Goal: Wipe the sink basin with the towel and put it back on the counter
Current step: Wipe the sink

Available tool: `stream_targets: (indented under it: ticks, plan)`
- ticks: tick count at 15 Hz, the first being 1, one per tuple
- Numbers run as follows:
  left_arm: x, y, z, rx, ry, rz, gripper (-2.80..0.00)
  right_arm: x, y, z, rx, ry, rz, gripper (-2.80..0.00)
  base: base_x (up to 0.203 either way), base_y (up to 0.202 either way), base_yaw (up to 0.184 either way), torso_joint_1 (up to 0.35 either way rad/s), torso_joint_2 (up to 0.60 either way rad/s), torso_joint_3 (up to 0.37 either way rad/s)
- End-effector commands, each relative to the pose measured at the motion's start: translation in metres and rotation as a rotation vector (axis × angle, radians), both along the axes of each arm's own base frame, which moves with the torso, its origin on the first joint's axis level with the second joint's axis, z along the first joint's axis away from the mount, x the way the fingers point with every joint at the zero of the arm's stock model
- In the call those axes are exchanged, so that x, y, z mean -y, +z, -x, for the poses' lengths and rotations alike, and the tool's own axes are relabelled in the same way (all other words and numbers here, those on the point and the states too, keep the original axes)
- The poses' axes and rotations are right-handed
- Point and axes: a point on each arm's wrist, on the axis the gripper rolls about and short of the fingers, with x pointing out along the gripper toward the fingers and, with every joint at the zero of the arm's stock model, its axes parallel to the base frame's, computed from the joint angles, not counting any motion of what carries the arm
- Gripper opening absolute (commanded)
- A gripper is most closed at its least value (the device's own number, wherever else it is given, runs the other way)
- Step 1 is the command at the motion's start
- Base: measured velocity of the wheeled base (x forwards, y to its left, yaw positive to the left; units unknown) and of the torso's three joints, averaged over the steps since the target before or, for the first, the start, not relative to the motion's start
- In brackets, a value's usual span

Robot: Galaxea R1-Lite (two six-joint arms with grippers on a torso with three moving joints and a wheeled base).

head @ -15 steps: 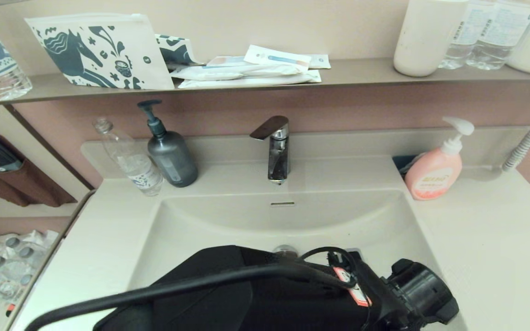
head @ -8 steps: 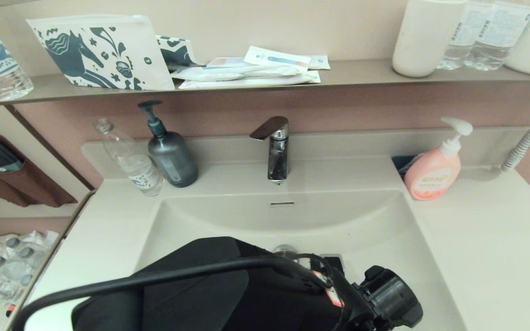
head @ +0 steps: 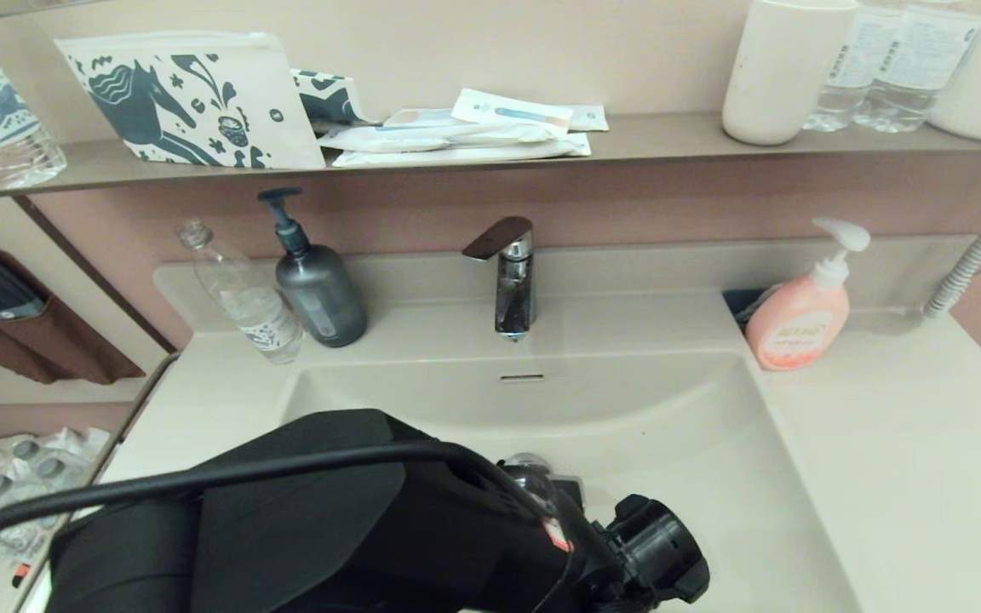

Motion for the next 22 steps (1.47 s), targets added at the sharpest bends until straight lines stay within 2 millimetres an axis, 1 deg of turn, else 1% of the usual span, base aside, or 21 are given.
stream_targets:
  ticks: [1, 3, 6, 10, 13, 15, 18, 20, 22]
  plan:
    - [-0.014, -0.008, -0.007, -0.025, 0.037, -0.042, -2.8, 0.0, 0.0, 0.0, -0.001, 0.0, 0.0, -2.8, 0.0, 0.0, 0.0, 0.0, 0.0, 0.0]
    - [-0.024, -0.009, -0.014, -0.035, 0.065, -0.056, -2.8, 0.0, 0.0, 0.0, -0.001, 0.0, 0.0, -2.8, 0.0, 0.0, 0.0, 0.0, 0.0, 0.0]
    - [-0.049, -0.006, -0.033, -0.051, 0.113, -0.081, -2.8, 0.0, 0.0, 0.0, -0.001, 0.0, 0.0, -2.8, 0.0, 0.0, 0.0, 0.0, 0.0, 0.0]
    - [-0.079, -0.008, -0.043, -0.082, 0.186, -0.113, -2.8, 0.0, 0.0, 0.0, -0.001, 0.0, 0.0, -2.8, 0.0, 0.0, 0.0, 0.0, 0.0, 0.0]
    - [-0.099, -0.012, -0.046, -0.099, 0.231, -0.128, -2.8, 0.0, 0.0, 0.0, -0.002, 0.0, 0.0, -2.8, 0.0, 0.0, 0.0, 0.0, 0.0, 0.0]
    - [-0.107, -0.014, -0.048, -0.1, 0.241, -0.13, -2.8, 0.0, 0.0, 0.0, -0.001, -0.002, 0.0, -2.8, 0.0, 0.0, 0.0, 0.0, 0.0, 0.0]
    - [-0.13, -0.024, -0.048, -0.111, 0.25, -0.148, -2.8, 0.0, 0.0, 0.0, -0.002, -0.001, 0.0, -2.8, 0.0, 0.0, 0.0, 0.0, 0.0, 0.0]
    - [-0.143, -0.025, -0.053, -0.112, 0.257, -0.159, -2.8, 0.0, 0.0, 0.0, -0.001, 0.0, 0.0, -2.8, 0.0, 0.0, 0.0, 0.0, 0.0, 0.0]
    - [-0.151, -0.023, -0.06, -0.1, 0.258, -0.173, -2.8, 0.0, 0.0, 0.0, -0.001, 0.0, 0.0, -2.8, 0.0, 0.0, 0.0, 0.0, 0.0, 0.0]
